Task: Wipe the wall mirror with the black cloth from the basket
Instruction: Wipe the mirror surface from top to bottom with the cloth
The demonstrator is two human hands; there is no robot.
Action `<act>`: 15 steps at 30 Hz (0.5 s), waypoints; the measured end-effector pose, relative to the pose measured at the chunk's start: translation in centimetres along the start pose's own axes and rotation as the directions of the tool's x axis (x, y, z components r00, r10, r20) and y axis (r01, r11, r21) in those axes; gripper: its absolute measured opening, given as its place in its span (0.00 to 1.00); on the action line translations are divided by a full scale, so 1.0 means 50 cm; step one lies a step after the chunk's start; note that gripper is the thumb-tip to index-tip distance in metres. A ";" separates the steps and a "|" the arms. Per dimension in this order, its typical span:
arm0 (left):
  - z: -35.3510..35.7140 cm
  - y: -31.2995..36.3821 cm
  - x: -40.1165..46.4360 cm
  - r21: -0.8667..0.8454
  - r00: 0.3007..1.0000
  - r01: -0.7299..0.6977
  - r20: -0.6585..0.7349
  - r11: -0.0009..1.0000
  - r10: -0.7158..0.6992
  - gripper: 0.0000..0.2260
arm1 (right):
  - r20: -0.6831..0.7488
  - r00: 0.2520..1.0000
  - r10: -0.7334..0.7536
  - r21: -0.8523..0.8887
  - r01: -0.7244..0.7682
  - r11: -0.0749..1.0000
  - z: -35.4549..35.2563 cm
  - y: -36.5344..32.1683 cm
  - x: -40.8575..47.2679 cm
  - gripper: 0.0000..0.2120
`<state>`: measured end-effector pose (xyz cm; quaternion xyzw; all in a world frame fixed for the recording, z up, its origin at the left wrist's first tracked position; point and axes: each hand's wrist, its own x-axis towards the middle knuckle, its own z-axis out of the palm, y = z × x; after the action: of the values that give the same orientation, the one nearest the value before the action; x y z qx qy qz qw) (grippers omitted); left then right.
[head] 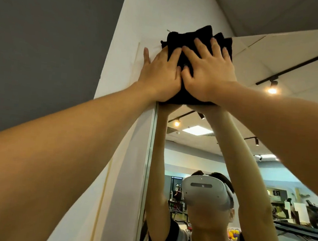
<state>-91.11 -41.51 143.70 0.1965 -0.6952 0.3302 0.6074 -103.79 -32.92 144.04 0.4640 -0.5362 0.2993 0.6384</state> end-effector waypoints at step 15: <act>-0.010 0.001 0.063 0.025 1.000 -0.001 0.014 1.000 0.001 0.22 | -0.012 1.000 0.008 0.047 -0.008 0.999 -0.011 0.033 0.054 0.29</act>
<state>-91.40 -40.72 146.78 0.2061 -0.6953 0.3378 0.6000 -104.33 -32.09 147.10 0.4751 -0.5270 0.3172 0.6293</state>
